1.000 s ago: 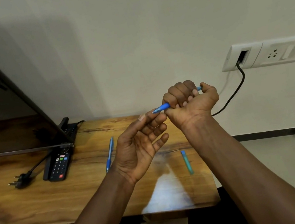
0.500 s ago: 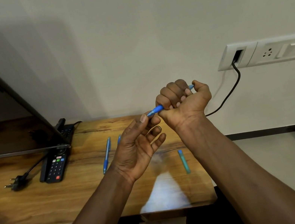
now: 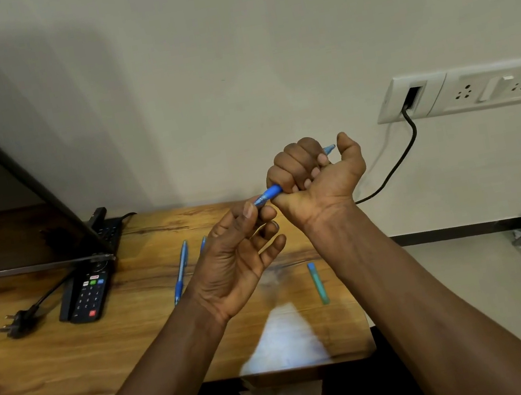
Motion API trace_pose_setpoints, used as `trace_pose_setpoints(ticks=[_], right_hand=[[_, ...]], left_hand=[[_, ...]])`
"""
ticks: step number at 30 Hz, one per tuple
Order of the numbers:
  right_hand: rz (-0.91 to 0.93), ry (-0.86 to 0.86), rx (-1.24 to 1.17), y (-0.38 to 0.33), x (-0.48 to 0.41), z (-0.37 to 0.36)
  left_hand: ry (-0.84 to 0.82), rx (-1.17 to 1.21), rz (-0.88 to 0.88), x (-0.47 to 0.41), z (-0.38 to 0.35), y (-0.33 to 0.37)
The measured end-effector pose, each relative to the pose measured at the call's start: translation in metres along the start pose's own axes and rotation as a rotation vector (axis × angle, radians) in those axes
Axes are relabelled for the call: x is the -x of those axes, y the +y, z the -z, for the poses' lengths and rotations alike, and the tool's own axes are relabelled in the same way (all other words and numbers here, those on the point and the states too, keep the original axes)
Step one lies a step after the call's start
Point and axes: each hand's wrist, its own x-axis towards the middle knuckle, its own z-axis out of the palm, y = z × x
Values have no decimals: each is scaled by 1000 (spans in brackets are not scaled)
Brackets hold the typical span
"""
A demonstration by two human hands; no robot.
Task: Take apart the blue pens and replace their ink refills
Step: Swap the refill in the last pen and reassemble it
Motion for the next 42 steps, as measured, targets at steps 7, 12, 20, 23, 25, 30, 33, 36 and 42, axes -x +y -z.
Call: trace_pose_setpoints(ticks=[7,12,20,23,25,30,33,36,42], right_hand=[[22,9,16,-1,1,-2],[43,25,26,-1,0,-3],[54,49,39,-1,-1,-2],[57,50,44,-1,-1,-1],[35,29,29,-1,-2,1],[-33,-31,15,-4,-4,6],[-36,-49,19,-4,-5,7],[-29,-66,23,-4,-6,8],[-17,-59,123,-1,-7,13]], left_hand=[[-5,-17,-4,2,0,2],[-11,-19,-11,3,0,3],[-5,-34,-14,3,-1,3],[1,-42,-10,3,-1,3],[11,-51,-5,3,-1,3],[27,-53,11,4,-3,3],[78,-74,13,5,-7,5],[119,-117,17,5,-8,10],[160,-192,32,9,5,21]])
